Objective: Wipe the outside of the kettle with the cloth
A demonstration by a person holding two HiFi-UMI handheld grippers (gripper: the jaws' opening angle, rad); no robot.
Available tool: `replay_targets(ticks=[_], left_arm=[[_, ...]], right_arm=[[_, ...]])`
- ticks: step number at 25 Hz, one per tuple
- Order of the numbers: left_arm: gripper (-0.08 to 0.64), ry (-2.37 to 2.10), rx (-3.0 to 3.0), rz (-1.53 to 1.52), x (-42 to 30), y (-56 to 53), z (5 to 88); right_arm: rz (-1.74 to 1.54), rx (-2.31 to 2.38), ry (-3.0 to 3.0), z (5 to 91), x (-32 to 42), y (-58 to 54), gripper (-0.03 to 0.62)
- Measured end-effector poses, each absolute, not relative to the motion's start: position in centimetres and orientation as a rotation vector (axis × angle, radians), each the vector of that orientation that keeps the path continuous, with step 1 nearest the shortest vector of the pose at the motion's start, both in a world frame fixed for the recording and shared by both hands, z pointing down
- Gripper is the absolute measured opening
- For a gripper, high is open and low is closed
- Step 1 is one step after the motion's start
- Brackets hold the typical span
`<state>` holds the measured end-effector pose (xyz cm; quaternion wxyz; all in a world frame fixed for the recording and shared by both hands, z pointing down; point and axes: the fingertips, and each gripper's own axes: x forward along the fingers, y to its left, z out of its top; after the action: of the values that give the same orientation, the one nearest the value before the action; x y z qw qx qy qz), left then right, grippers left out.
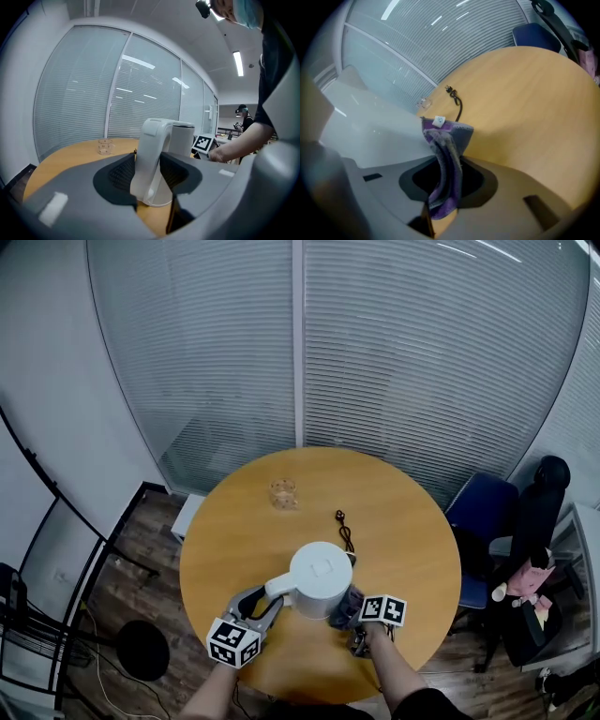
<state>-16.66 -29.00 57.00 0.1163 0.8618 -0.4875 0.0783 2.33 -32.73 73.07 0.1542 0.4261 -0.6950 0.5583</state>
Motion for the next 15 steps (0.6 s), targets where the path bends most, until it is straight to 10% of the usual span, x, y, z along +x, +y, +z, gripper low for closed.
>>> replay_targets(ticks=[15], left_arm=[[0.176,-1.304,2.562,0.227,-16.5,-29.2,57.3]], right_arm=[[1.614,1.445,-2.073,69.1,3.7,-30.9,0.097]])
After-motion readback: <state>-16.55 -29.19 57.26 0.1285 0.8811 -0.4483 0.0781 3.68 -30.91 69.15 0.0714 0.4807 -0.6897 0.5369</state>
